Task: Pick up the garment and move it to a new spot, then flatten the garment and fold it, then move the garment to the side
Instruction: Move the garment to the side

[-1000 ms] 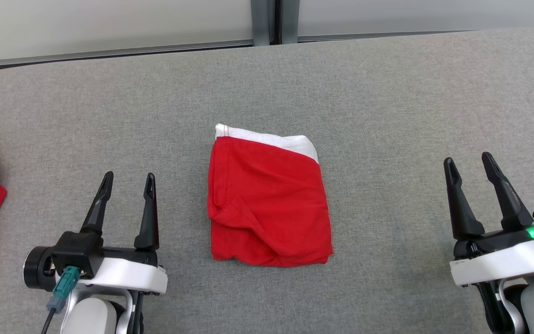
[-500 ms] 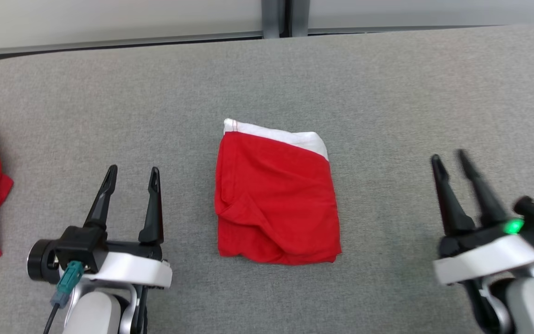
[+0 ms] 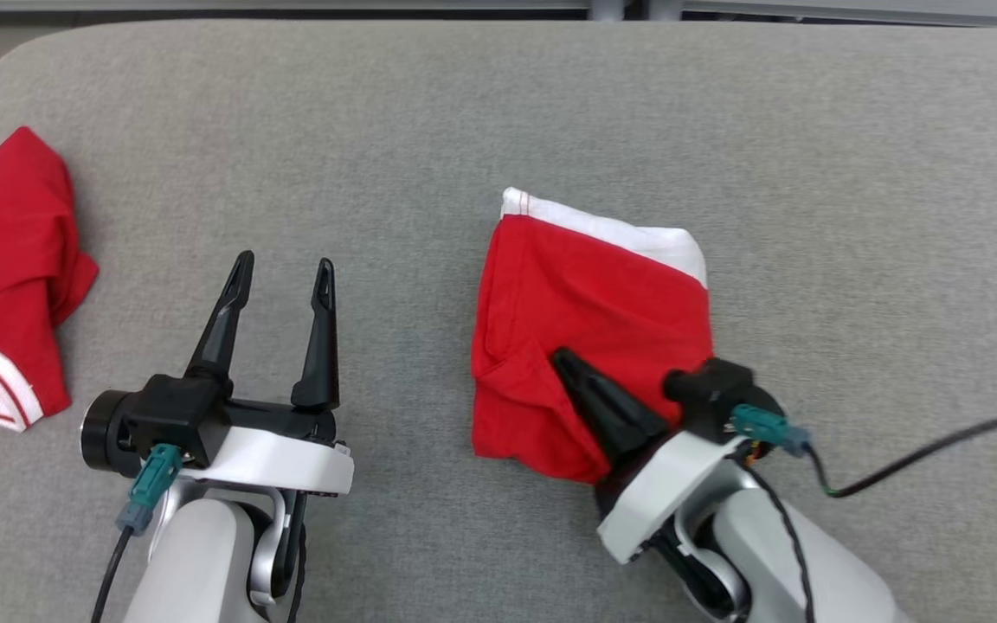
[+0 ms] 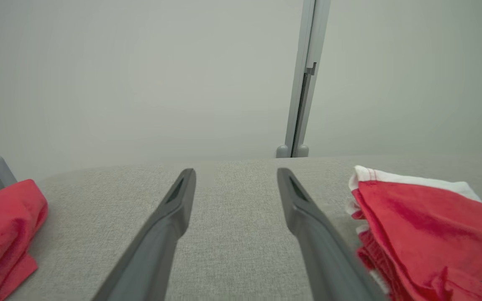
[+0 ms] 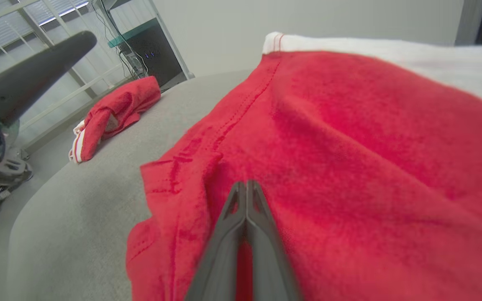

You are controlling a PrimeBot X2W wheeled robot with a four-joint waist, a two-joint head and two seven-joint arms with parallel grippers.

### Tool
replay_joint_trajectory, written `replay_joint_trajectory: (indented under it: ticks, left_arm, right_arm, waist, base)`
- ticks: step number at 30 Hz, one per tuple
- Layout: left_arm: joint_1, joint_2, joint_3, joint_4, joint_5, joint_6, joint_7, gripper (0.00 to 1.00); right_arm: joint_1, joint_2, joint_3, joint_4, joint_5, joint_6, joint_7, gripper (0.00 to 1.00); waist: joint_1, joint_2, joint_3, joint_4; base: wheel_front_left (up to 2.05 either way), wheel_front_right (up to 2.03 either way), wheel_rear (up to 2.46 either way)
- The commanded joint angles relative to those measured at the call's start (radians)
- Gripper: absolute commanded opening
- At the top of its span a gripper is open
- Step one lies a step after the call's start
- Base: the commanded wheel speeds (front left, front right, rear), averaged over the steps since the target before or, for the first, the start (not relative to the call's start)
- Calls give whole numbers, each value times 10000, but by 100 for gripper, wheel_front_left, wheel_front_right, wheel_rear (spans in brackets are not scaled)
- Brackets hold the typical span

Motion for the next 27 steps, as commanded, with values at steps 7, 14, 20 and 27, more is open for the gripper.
replay_joint_trajectory:
  ticks: [7, 14, 20, 27]
  left_arm:
    - [-142, -30, 78, 21, -50, 99, -13, 100]
    - [-27, 2, 294, 38, 96, 100, -13, 100]
    - [245, 153, 454, 81, 223, 104, -13, 100]
    - [551, 365, 636, 86, 236, 187, -15, 100]
  right_arm:
    - [-797, -84, 2149, 633, 801, 0, -476, 0]
    - [-1137, -484, 2993, 217, 1164, 0, -1005, 0]
    - [-879, -967, 1498, -711, 951, 0, -1405, 0]
    - [303, -1280, -1839, -1315, 156, 0, -1462, 100]
  waist:
    - [0, 0, 200, 179]
    - [0, 0, 18, -237]
    - [0, 0, -373, -727]
    - [0, 0, -914, -1187]
  base:
    - [0, 0, 0]
    - [0, 0, 0]
    - [0, 0, 0]
    - [0, 0, 0]
